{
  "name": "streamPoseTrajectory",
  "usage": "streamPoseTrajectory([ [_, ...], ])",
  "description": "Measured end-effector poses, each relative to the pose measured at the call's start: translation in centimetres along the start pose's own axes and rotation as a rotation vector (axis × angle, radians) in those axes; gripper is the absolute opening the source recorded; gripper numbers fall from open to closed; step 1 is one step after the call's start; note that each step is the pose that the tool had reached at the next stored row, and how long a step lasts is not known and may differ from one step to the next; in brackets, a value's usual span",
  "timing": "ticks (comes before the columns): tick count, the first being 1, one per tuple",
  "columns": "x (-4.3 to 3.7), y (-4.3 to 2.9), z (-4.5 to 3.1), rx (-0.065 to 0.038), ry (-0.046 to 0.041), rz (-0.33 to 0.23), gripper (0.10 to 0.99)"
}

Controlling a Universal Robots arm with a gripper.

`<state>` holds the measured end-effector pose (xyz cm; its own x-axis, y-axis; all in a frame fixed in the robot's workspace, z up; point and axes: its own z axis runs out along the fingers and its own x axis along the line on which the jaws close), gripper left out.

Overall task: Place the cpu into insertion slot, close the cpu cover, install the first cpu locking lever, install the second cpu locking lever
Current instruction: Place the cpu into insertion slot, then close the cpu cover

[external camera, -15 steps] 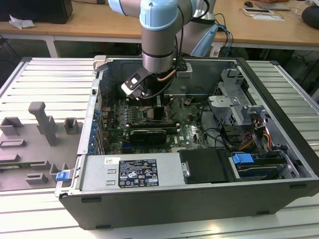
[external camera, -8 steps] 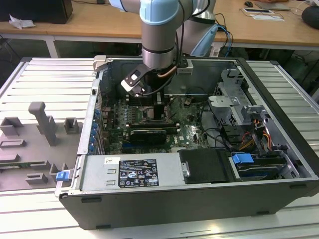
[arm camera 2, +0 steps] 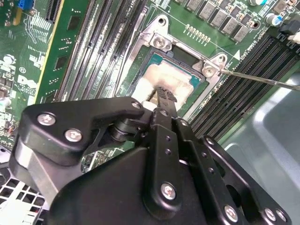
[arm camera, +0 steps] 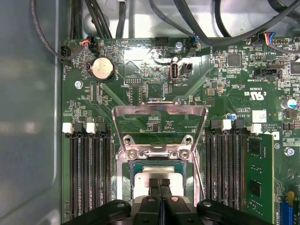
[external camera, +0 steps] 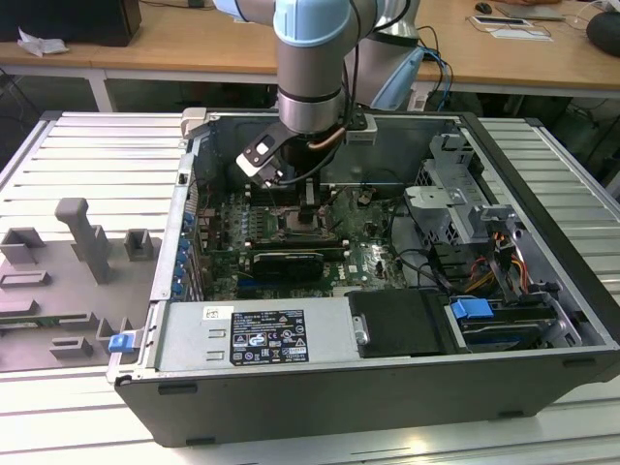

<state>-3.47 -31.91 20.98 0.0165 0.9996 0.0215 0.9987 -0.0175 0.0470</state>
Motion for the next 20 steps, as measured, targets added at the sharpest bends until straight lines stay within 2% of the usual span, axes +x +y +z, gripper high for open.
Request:
streamPoseTrajectory([
  [20,0.02,0.04,-0.98,0.000,-0.0002,0.000,0.110],
])
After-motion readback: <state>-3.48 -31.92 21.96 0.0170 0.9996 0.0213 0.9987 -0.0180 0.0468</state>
